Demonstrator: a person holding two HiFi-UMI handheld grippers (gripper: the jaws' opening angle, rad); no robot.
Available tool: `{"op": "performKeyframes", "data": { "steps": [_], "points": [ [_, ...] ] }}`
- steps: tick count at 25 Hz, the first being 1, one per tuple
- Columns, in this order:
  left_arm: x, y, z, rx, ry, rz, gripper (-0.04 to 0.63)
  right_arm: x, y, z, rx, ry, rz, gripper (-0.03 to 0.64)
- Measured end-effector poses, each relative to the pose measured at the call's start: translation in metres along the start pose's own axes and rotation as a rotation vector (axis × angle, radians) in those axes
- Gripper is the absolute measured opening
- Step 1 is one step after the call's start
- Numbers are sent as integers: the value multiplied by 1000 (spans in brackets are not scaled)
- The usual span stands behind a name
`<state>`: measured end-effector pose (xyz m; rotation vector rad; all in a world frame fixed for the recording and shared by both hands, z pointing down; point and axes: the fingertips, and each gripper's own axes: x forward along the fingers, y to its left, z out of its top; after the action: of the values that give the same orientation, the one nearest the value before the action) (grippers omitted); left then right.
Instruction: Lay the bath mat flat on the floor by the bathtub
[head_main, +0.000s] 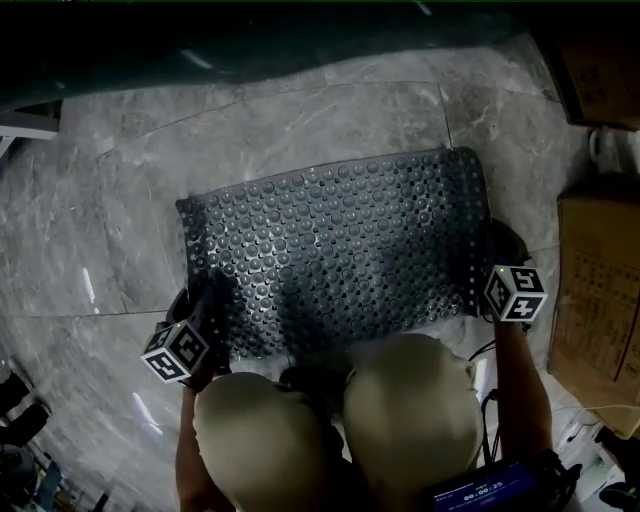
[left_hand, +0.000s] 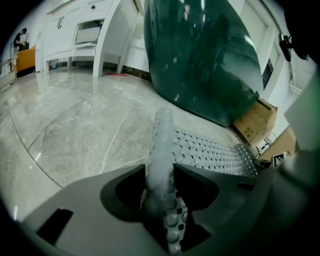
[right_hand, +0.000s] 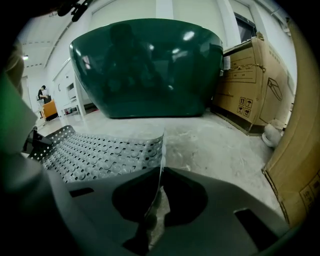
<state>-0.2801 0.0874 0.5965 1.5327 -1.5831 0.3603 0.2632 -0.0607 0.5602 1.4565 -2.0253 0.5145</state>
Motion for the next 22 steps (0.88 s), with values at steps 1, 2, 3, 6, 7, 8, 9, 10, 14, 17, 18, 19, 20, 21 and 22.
{"op": "performKeyframes", "data": {
  "steps": [1,2,3,6,7,8,9,10,14,17,18,19,20,21,22],
  "points": [
    [-3,-3,5,4,-20,-13,203,1,0,1,-8,5,4,29],
    [-5,-6,10,9,-36,-22,226,1,0,2,-16,7,5,31],
    [-9,-8,14,14,-49,-24,232,1,-2,3,-22,7,2,31],
    [-21,-4,27,12,-95,5,232,1,-5,10,-31,-8,-7,36],
    [-26,-2,34,0,-118,19,233,1,-5,14,-31,-17,-6,58],
    [-32,1,40,-13,-143,33,232,0,-5,19,-31,-30,-7,83],
    [-38,3,48,-23,-170,45,232,-2,-6,25,-33,-47,-14,92],
    [-44,5,54,-32,-197,53,230,-5,-6,31,-37,-66,-26,94],
    [-64,6,71,-67,-290,37,114,-11,4,39,-41,-102,-36,29],
    [-56,-4,67,-122,-322,-27,55,-12,11,27,-32,-73,-19,25],
    [-50,-12,65,-140,-328,-56,51,-16,10,23,-31,-64,-22,25],
    [-46,-21,64,-148,-332,-80,48,-18,9,20,-31,-57,-24,25],
    [-44,-28,63,-146,-333,-100,46,-20,10,16,-28,-52,-22,25],
    [-42,-34,63,-140,-330,-116,46,-20,13,11,-26,-45,-15,26],
    [-39,-37,62,-136,-324,-129,46,-19,15,5,-24,-37,-5,25]
  ]
}}
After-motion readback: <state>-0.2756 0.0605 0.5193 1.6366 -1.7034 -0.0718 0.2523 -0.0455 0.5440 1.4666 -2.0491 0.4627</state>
